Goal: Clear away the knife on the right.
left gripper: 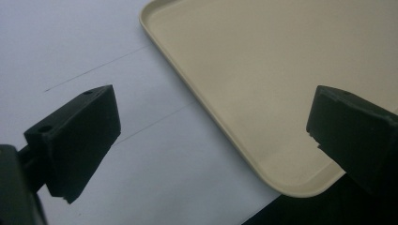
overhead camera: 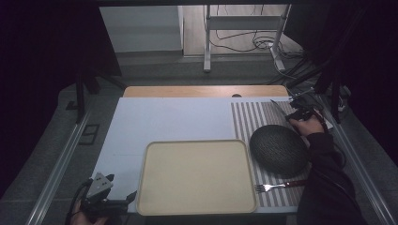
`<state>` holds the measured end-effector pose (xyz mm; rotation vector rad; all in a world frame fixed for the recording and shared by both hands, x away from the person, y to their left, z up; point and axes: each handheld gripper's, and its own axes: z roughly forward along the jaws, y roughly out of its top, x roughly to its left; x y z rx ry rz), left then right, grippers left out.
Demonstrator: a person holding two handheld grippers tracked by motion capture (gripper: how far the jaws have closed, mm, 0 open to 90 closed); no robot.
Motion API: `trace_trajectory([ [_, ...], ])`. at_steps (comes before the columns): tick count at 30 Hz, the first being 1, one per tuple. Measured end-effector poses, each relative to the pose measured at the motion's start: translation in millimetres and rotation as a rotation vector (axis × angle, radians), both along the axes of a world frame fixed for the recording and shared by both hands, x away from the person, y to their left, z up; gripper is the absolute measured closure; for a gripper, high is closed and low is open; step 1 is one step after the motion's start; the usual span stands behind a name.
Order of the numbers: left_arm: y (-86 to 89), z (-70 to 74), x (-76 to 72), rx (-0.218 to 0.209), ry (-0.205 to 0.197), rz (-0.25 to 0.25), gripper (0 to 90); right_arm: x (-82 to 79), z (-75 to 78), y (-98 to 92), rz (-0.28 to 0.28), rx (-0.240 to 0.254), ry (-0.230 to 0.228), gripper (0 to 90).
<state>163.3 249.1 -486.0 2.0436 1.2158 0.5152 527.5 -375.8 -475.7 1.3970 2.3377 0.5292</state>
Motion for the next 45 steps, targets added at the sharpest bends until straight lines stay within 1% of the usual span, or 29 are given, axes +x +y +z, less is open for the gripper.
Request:
trace_trajectory([
  [1, 0.0, 0.0, 0.0, 0.0, 0.0, 0.0, 3.2, 0.0, 0.0, 0.0, 0.0, 0.0, 0.0, 78.5],
  [2, 0.3, 0.0, 0.1, -0.002, 0.0, 0.001, 3.2, -2.9, 3.2, -3.6, -0.008, 0.022, -0.001, 78.5],
  [7, 0.2, 0.1, 0.2, -0.003, 0.0, 0.0, 3.0, -10.3, 8.7, -6.0, -0.012, 0.056, -0.005, 78.4],
  [10, 0.8, 0.1, 0.2, -0.01, 0.0, -0.001, 2.8, -14.3, 12.0, -4.6, -0.007, 0.067, -0.01, 78.4],
  [12, 0.9, 0.2, 0.2, -0.012, -0.001, -0.001, 2.5, -17.7, 14.3, -1.7, -0.002, 0.083, -0.012, 78.4],
  [15, 0.7, 0.3, 0.0, -0.01, -0.004, -0.004, 2.3, -22.2, 16.1, 4.2, 0.009, 0.088, -0.015, 78.4],
  [19, 1.0, 0.3, -0.2, -0.015, -0.007, -0.004, 1.7, -28.8, 16.7, 14.9, 0.034, 0.081, -0.011, 78.4],
  [23, 2.0, 0.4, -0.4, -0.024, -0.009, -0.003, 1.1, -33.9, 15.2, 22.2, 0.047, 0.096, -0.01, 78.4],
  [27, 1.9, 0.4, -0.4, -0.023, -0.01, -0.004, 1.1, -39.3, 13.4, 27.8, 0.057, 0.109, 0.003, 78.4],
  [30, 2.0, 0.5, -0.4, -0.024, -0.01, -0.003, 1.2, -44.3, 12.8, 32.5, 0.066, 0.11, 0.008, 78.4],
  [38, 2.1, 0.4, -0.2, -0.025, -0.01, -0.002, 1.3, -59.2, 14.3, 48.0, 0.102, 0.129, 0.004, 78.4],
  [39, 2.1, 0.4, -0.2, -0.025, -0.01, -0.002, 1.3, -59.2, 14.3, 48.0, 0.102, 0.129, 0.004, 78.4],
  [40, 2.0, 0.4, -0.2, -0.024, -0.01, -0.001, 1.4, -63.9, 14.8, 53.4, 0.118, 0.131, 0.006, 78.4],
  [45, 2.1, 0.4, -0.1, -0.024, -0.01, 0.0, 1.5, -74.6, 16.3, 64.1, 0.142, 0.15, 0.005, 78.4],
])
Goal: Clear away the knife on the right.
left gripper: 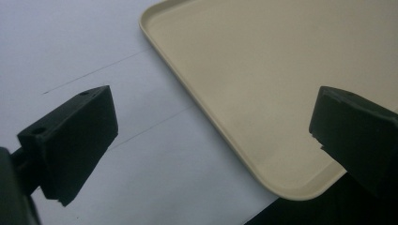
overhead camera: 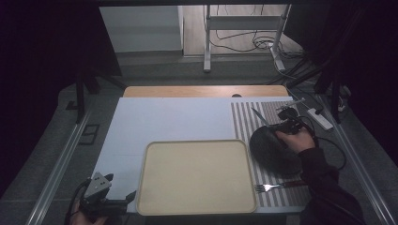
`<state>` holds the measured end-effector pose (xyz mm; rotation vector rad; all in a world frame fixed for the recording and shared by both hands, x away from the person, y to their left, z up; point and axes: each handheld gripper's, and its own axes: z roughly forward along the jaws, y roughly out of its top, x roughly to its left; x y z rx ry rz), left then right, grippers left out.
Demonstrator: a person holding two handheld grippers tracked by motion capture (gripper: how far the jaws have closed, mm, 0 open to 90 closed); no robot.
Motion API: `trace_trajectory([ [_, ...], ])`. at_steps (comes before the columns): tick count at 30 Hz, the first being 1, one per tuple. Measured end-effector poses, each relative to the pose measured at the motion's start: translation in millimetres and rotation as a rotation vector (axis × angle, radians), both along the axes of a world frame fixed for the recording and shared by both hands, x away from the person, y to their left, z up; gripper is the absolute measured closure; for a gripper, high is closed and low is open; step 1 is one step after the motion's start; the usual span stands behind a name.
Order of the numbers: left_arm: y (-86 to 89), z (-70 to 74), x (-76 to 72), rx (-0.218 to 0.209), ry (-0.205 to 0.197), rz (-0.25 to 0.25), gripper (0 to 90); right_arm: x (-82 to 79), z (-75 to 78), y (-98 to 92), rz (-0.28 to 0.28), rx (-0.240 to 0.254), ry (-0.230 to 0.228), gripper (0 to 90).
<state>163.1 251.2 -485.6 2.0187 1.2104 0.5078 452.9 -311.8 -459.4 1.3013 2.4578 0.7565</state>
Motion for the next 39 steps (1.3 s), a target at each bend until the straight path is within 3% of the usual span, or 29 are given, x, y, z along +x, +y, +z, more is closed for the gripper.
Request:
trace_trajectory([
  [27, -0.6, 0.0, 0.1, 0.004, 0.001, 0.001, 1.6, -76.3, -4.0, 54.8, 0.143, 0.035, 0.018, 78.4],
  [39, 0.5, 0.0, 0.0, -0.006, 0.0, -0.002, 1.0, -108.6, -6.9, 84.2, 0.209, 0.02, 0.029, 78.4],
])
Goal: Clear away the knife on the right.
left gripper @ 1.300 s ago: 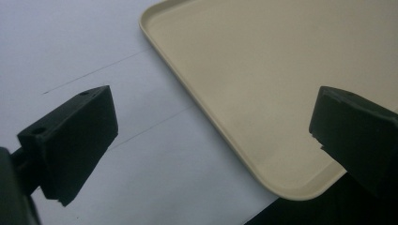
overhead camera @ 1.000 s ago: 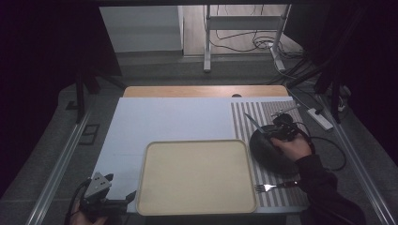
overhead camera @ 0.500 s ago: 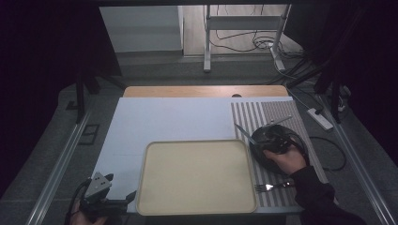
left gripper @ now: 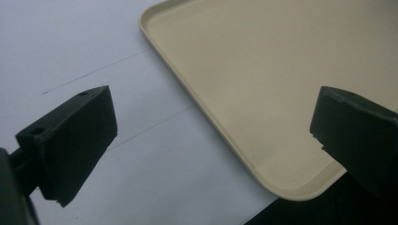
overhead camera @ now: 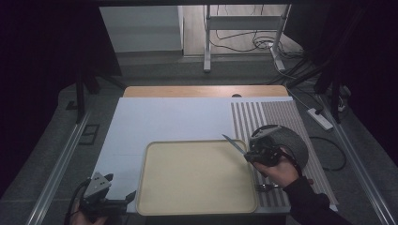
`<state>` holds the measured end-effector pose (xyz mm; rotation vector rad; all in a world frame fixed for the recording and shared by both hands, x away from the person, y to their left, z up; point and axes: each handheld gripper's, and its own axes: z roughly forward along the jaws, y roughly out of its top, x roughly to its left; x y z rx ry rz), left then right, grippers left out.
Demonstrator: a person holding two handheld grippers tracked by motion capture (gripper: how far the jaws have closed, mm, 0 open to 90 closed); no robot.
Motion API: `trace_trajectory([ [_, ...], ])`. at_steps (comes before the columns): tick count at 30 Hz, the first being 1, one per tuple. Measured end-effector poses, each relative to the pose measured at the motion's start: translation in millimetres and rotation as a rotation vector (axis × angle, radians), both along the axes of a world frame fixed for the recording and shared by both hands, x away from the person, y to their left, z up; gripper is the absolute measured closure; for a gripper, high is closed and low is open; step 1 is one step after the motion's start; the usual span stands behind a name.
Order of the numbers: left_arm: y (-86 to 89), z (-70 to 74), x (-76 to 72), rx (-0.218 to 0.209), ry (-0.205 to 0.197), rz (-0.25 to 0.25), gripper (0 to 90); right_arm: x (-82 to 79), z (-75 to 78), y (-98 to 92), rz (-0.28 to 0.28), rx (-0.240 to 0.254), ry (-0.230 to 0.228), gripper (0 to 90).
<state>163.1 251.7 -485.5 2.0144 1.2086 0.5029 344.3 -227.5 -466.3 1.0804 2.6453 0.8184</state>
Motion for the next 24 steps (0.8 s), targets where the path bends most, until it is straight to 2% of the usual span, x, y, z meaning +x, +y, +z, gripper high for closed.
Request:
trace_trajectory([
  [12, -0.1, -0.1, 0.0, 0.001, 0.0, 0.0, 1.0, -21.2, -5.5, 37.2, 0.09, -0.013, 0.014, 78.3],
  [17, -0.2, -0.1, 0.1, 0.002, 0.0, 0.0, 1.1, -24.6, -10.2, 48.3, 0.105, -0.014, 0.026, 78.4],
  [24, -0.3, -0.1, 0.0, 0.002, -0.001, -0.001, 1.2, -25.9, -24.7, 54.7, 0.109, -0.05, 0.031, 78.3],
])
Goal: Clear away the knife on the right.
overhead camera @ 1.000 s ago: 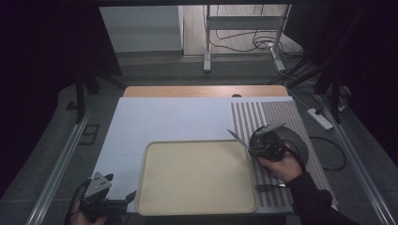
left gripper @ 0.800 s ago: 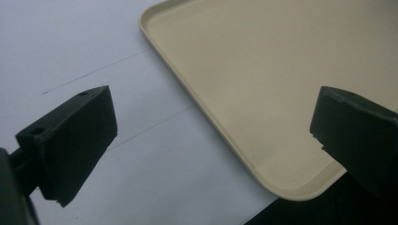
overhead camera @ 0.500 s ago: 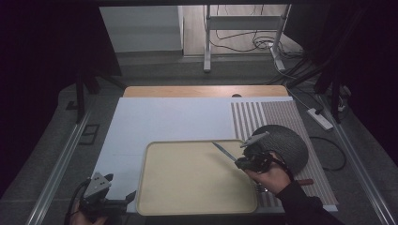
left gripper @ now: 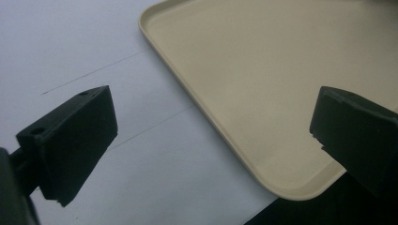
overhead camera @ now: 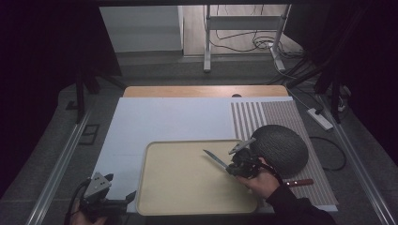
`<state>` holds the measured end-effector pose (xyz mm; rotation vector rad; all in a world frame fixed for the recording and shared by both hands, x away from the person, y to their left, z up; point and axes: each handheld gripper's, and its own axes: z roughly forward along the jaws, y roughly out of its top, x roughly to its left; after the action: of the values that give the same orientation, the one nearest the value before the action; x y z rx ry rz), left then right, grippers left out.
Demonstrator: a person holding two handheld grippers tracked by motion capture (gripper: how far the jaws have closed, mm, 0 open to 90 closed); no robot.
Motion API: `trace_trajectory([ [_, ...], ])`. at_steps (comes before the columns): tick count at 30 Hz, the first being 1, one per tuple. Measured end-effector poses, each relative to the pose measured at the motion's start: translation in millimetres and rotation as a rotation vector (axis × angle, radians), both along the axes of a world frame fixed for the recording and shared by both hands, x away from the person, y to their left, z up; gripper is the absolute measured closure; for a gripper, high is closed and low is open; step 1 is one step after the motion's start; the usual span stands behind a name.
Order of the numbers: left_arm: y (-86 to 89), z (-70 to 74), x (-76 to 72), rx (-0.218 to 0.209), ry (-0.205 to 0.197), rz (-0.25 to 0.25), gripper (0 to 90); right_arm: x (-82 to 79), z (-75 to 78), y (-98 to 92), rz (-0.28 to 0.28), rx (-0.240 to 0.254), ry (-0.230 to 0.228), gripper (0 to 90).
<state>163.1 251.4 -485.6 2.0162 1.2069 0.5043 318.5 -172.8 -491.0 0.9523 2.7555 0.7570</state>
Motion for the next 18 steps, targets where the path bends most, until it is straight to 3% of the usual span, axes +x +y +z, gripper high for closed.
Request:
trace_trajectory([
  [7, 0.3, 0.0, 0.0, -0.003, 0.0, -0.001, 1.2, -4.4, -11.5, 2.8, 0.042, -0.071, -0.004, 76.2],
  [12, 0.3, 0.0, 0.2, -0.002, 0.001, 0.0, 1.3, -1.7, -2.0, 2.5, 0.026, -0.069, -0.018, 43.3],
  [18, 0.1, 0.0, 0.5, 0.0, 0.003, -0.001, 1.5, 2.1, 1.3, 9.1, 0.047, -0.035, 0.015, 32.8],
])
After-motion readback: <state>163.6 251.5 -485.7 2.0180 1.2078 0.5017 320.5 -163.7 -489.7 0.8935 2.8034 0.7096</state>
